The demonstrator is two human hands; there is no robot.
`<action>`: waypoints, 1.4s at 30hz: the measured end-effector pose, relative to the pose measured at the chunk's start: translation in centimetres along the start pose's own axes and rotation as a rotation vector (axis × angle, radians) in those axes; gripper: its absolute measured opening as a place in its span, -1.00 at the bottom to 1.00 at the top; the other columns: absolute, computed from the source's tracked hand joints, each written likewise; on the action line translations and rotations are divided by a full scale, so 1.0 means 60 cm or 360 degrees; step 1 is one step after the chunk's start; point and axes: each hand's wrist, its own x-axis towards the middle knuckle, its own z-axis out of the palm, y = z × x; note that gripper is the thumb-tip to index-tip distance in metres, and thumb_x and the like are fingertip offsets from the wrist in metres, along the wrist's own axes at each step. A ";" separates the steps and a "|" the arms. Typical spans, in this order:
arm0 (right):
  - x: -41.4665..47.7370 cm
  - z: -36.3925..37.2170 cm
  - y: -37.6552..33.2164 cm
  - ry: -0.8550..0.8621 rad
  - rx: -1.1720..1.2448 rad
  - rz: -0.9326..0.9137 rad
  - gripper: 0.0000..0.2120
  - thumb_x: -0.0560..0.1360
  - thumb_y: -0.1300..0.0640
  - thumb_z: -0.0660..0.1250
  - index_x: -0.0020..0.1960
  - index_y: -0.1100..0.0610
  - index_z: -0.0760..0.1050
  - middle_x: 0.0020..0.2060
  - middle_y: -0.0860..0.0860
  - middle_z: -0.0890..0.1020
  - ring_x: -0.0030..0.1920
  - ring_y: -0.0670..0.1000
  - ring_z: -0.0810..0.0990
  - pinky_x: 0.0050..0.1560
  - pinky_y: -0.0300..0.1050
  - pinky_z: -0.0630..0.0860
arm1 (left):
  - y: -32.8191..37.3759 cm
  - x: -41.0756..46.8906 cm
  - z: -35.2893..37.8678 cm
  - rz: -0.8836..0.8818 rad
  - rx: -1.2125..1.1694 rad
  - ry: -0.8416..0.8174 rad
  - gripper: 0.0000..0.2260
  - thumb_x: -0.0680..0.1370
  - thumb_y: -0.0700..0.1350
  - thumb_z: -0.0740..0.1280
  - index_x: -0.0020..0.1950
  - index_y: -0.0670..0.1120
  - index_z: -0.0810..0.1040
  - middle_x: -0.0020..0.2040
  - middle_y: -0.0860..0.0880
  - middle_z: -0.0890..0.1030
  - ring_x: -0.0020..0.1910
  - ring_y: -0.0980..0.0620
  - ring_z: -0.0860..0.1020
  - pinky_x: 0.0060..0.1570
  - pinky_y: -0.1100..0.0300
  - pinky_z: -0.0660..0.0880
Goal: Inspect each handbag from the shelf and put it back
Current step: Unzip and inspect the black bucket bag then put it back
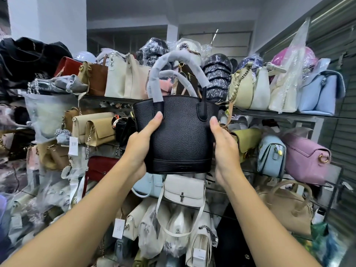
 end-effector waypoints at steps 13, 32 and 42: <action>0.020 0.002 -0.013 -0.0491 0.0311 0.0405 -0.34 0.60 -0.38 0.10 0.38 0.09 0.57 0.26 0.09 0.67 0.28 0.14 0.64 0.41 0.16 0.47 | 0.007 -0.003 0.017 -0.0065 -0.0150 -0.0221 -0.47 0.63 0.29 0.12 0.22 -0.08 0.66 0.19 -0.10 0.70 0.19 -0.10 0.66 0.35 -0.07 0.47; 0.000 -0.001 -0.017 -0.0456 0.0723 0.0235 -0.36 0.59 -0.32 0.13 0.40 0.14 0.54 0.33 0.14 0.62 0.34 0.19 0.59 0.44 0.20 0.43 | 0.016 -0.020 0.045 0.0170 -0.0095 -0.0252 -0.27 0.64 0.36 -0.12 0.34 -0.13 0.58 0.15 -0.08 0.71 0.14 -0.02 0.68 0.06 0.15 0.64; -0.015 0.003 -0.009 -0.0416 0.0813 0.0178 -0.41 0.63 -0.27 0.06 0.19 0.09 0.71 0.27 0.12 0.66 0.25 0.13 0.65 0.23 0.05 0.62 | 0.003 -0.024 0.043 0.0298 -0.0111 -0.0201 -0.38 0.67 0.28 -0.04 0.41 -0.10 0.53 0.29 -0.08 0.65 0.30 -0.03 0.60 0.35 0.00 0.48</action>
